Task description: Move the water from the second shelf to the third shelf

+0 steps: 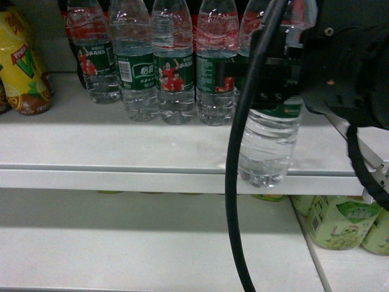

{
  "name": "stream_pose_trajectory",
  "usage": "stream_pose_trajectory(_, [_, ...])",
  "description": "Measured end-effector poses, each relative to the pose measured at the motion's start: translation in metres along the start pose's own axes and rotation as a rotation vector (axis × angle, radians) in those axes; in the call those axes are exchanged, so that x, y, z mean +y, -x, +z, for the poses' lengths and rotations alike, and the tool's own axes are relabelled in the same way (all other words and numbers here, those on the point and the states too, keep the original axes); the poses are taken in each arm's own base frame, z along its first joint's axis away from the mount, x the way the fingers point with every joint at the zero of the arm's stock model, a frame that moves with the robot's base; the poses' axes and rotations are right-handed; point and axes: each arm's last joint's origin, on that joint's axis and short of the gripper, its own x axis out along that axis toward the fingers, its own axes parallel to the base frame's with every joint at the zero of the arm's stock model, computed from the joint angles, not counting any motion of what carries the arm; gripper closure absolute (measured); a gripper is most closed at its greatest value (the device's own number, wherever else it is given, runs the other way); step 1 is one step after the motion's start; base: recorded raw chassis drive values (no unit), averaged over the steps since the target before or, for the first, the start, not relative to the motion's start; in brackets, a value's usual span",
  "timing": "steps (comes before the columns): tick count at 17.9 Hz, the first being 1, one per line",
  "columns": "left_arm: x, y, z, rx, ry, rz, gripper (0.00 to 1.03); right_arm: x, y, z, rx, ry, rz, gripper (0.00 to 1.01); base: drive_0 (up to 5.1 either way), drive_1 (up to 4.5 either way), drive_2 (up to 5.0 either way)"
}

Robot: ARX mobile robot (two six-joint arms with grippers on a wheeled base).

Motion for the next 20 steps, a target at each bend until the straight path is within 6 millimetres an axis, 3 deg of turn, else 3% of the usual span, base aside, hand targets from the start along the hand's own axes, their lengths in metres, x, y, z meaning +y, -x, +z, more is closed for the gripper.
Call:
stream_pose_trajectory(4, [0.000, 0.000, 0.000, 0.000, 0.000, 0.000, 0.05, -0.022, 0.044, -0.007, -0.006, 0.027, -0.044, 0.57, 0.0, 0.00, 0.0])
stream_pose_trajectory(13, [0.000, 0.000, 0.000, 0.000, 0.000, 0.000, 0.05, -0.072, 0.131, 0.014, -0.118, 0.033, -0.276, 0.57, 0.0, 0.00, 0.0])
stream_pose_trajectory(20, [0.000, 0.000, 0.000, 0.000, 0.000, 0.000, 0.05, -0.089, 0.174, 0.027, -0.187, 0.004, -0.386, 0.57, 0.0, 0.00, 0.0])
